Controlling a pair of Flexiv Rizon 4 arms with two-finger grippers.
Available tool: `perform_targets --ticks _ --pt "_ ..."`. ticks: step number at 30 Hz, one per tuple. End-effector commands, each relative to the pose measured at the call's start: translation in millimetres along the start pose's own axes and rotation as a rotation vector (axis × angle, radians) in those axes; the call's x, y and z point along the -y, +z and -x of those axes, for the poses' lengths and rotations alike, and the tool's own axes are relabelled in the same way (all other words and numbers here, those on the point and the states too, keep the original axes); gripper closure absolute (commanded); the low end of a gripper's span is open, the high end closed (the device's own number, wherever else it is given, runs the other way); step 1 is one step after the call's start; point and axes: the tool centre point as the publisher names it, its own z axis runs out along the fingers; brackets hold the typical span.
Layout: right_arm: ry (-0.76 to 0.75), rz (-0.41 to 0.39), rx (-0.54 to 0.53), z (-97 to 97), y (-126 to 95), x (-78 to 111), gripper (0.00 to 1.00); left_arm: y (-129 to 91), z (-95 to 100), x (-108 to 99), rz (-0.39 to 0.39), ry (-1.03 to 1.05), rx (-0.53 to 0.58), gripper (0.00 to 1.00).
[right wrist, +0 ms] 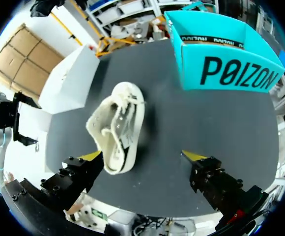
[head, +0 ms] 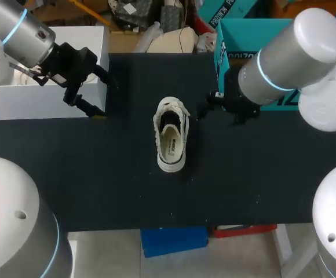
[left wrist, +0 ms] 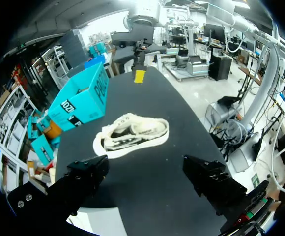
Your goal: Take the shoe out of the shoebox, open the shoe tongue, remove and reinsert the insole, then place the shoe into the shoebox
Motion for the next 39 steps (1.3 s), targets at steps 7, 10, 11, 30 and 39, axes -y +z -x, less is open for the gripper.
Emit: perform_targets --ticks 7,10,11,30,39 --pt "0.001 0.001 0.237 -19.5 61.1 -17.0 0.00 0.0 -0.4 0.4 0.005 -0.002 -0.001 0.00" --pt "-0.005 -0.002 0.230 -25.1 69.3 -19.7 0.11 0.0 -0.4 0.4 0.005 -0.002 -0.001 0.00" --pt "-0.008 -0.004 0.225 -27.4 71.8 -20.4 0.04 0.0 -0.4 0.4 0.005 -0.002 -0.001 0.00" --pt "-0.046 -0.057 0.232 -30.0 113.9 -25.9 0.56 0.0 -0.4 0.4 0.005 -0.002 -0.001 0.00" --pt "-0.052 -0.100 0.224 -24.3 137.4 -24.7 0.55 0.0 -0.4 0.4 0.005 -0.002 -0.001 0.00"
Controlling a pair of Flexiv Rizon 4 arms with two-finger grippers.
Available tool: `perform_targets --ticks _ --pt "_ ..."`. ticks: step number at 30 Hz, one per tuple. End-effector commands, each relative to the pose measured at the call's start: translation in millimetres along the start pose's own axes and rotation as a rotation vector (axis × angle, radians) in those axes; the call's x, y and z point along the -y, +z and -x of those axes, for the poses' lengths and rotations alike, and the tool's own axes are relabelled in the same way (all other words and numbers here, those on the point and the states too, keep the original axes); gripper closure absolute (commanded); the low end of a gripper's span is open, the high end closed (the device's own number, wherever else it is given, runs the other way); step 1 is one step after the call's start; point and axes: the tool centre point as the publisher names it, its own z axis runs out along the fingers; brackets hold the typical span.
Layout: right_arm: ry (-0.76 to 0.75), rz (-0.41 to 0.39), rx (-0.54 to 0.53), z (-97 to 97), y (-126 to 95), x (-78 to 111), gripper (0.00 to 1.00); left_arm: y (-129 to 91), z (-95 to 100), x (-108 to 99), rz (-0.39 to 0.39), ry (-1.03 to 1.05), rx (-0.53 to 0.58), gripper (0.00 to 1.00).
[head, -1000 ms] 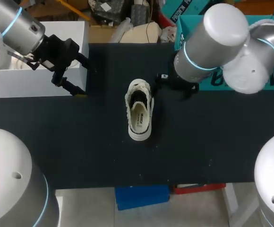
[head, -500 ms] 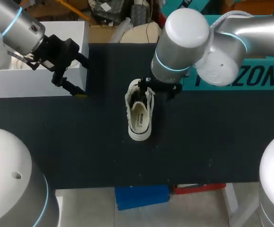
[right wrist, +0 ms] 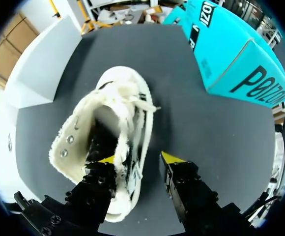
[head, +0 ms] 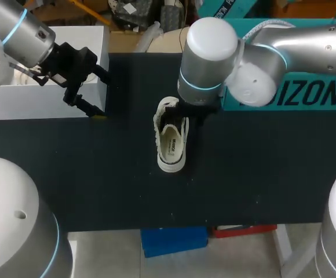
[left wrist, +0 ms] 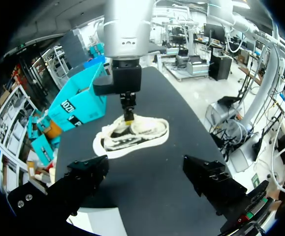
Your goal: Take the shoe out of the shoebox, open the shoe tongue, remove and reinsert the insole, then place the shoe into the shoebox
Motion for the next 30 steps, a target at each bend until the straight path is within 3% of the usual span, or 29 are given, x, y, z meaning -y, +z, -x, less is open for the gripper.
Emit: perform_targets --ticks 1,17,19,20,21,27,30 --pt "-0.004 -0.025 -0.009 -3.1 17.8 -4.0 0.56 -0.3 -0.3 0.5 0.005 -0.001 -0.002 0.00" --pt "-0.007 -0.111 -0.007 7.1 45.9 2.8 0.60 -0.3 -0.3 0.5 0.005 -0.001 -0.002 0.00" --pt "-0.007 -0.118 -0.009 7.1 46.6 4.2 0.68 -0.3 -0.3 0.5 0.005 -0.001 -0.002 0.00" --pt "-0.008 -0.123 -0.009 7.1 46.2 4.9 0.87 -0.3 -0.3 0.5 0.005 -0.001 -0.002 0.00" --pt "-0.009 -0.131 -0.012 7.3 45.9 5.3 1.00 -0.3 -0.3 0.5 0.005 -0.001 -0.002 0.00" --pt "-0.038 -0.186 0.022 11.7 28.3 11.7 1.00 -0.3 -0.3 0.5 0.005 -0.001 -0.002 0.00" --pt "-0.080 -0.185 0.035 17.8 2.8 13.2 1.00 -0.3 -0.3 0.5 0.005 -0.001 -0.002 0.00"
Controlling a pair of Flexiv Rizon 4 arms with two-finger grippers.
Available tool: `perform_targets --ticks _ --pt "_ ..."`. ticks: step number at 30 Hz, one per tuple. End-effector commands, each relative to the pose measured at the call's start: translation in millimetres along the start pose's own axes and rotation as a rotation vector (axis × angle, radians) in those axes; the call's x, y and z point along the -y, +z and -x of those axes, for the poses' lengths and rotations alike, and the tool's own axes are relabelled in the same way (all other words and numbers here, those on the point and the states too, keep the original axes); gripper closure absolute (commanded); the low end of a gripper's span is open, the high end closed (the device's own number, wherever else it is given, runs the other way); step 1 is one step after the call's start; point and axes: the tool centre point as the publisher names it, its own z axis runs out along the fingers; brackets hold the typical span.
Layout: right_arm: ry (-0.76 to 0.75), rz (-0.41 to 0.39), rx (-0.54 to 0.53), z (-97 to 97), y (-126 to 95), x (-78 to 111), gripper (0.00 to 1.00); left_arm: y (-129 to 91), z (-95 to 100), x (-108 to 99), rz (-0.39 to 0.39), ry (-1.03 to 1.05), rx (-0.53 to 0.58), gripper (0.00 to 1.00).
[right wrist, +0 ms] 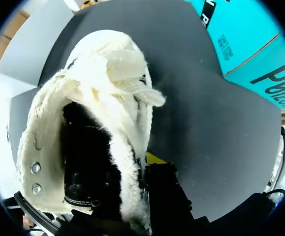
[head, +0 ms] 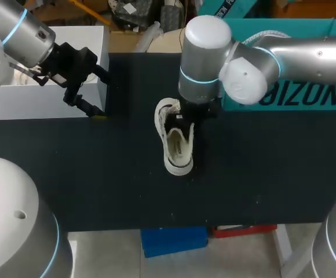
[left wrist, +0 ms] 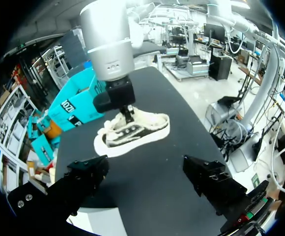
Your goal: Take the shoe out of the shoebox, open the shoe tongue, remove and reinsert the insole, then place the shoe into the shoebox
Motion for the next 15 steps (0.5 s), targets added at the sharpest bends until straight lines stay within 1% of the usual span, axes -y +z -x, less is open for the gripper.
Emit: perform_targets --ticks 1,5,7,9,10,12,13,14,15 --pt "-0.039 0.016 0.026 8.4 -40.0 7.4 1.00 -0.4 -0.3 0.5 0.005 -0.001 -0.002 0.00" --pt "-0.115 0.053 0.038 24.0 -88.4 12.8 1.00 -0.4 -0.3 0.5 0.005 -0.001 -0.002 0.00" --pt "-0.203 0.068 0.047 32.8 -115.1 17.2 1.00 -0.4 -0.3 0.5 0.005 -0.001 -0.002 0.00" --pt "-0.325 0.072 0.034 43.4 -140.5 22.4 1.00 -0.4 -0.3 0.5 0.005 -0.001 -0.002 0.00" --pt "-0.395 0.067 0.095 51.5 -152.2 24.6 1.00 -0.4 -0.3 0.5 0.005 -0.001 -0.002 0.00" --pt "-0.574 0.046 0.110 67.6 -176.8 27.7 1.00 -0.4 -0.3 0.5 0.005 -0.001 -0.002 0.00" --pt "-0.640 0.043 0.145 79.6 -189.1 28.6 1.00 -0.4 -0.3 0.5 0.005 -0.001 -0.002 0.00" --pt "-0.721 0.023 0.107 87.1 -201.4 29.2 1.00 -0.4 -0.3 0.5 0.005 -0.001 -0.002 0.00" --pt "-0.799 0.011 0.141 94.1 -213.7 29.2 1.00 -0.4 -0.3 0.5 0.005 -0.001 -0.002 0.00"
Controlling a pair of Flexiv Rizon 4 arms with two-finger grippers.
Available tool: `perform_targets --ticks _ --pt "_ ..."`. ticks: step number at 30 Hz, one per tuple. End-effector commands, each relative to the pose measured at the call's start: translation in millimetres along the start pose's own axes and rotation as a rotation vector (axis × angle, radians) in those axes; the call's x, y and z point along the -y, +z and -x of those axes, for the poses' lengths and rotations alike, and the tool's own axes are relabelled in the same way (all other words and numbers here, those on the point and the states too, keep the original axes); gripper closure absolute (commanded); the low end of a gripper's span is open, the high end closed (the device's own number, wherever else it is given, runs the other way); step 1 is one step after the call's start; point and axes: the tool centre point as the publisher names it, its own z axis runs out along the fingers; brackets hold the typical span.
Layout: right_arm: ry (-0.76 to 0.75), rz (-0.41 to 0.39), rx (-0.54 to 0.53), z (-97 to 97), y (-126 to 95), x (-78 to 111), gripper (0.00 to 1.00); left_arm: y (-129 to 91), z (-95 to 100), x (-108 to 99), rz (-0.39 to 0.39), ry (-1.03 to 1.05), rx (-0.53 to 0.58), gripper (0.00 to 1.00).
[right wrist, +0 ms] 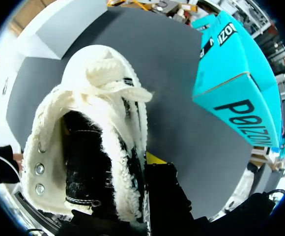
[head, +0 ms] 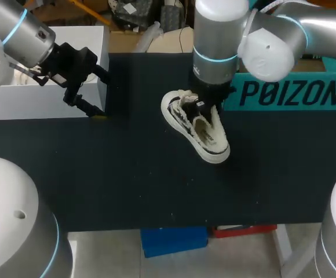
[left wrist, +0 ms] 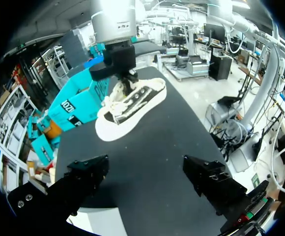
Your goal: Take the shoe out of the shoebox, open the shoe tongue, remove and reinsert the insole, then place the shoe into the shoebox
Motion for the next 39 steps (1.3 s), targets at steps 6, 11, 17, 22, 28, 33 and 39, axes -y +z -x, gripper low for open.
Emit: perform_targets --ticks 6,11,17,22,28,33,39 --pt "-0.669 -0.065 -0.051 66.0 -161.0 28.3 1.00 -0.4 -0.3 0.4 0.005 -0.001 -0.002 0.00" --pt "-0.669 -0.065 -0.051 66.0 -161.0 28.3 1.00 -0.4 -0.3 0.4 0.005 -0.001 -0.002 0.00" --pt "-0.669 -0.065 -0.051 66.0 -161.0 28.3 1.00 -0.4 -0.3 0.4 0.005 -0.001 -0.002 0.00" --pt "-0.669 -0.065 -0.051 66.0 -161.0 28.3 1.00 -0.4 -0.3 0.4 0.005 -0.001 -0.002 0.00" --pt "-0.671 -0.043 -0.029 71.8 -160.4 29.0 1.00 -0.4 -0.3 0.4 0.005 -0.001 -0.002 0.00" --pt "-0.789 -0.049 -0.007 109.5 -162.8 15.4 1.00 -0.4 -0.3 0.4 0.005 -0.001 -0.002 0.00" --pt "-0.923 -0.081 -0.004 165.3 -155.7 -19.5 1.00 -0.4 -0.3 0.4 0.005 -0.001 -0.002 0.00"
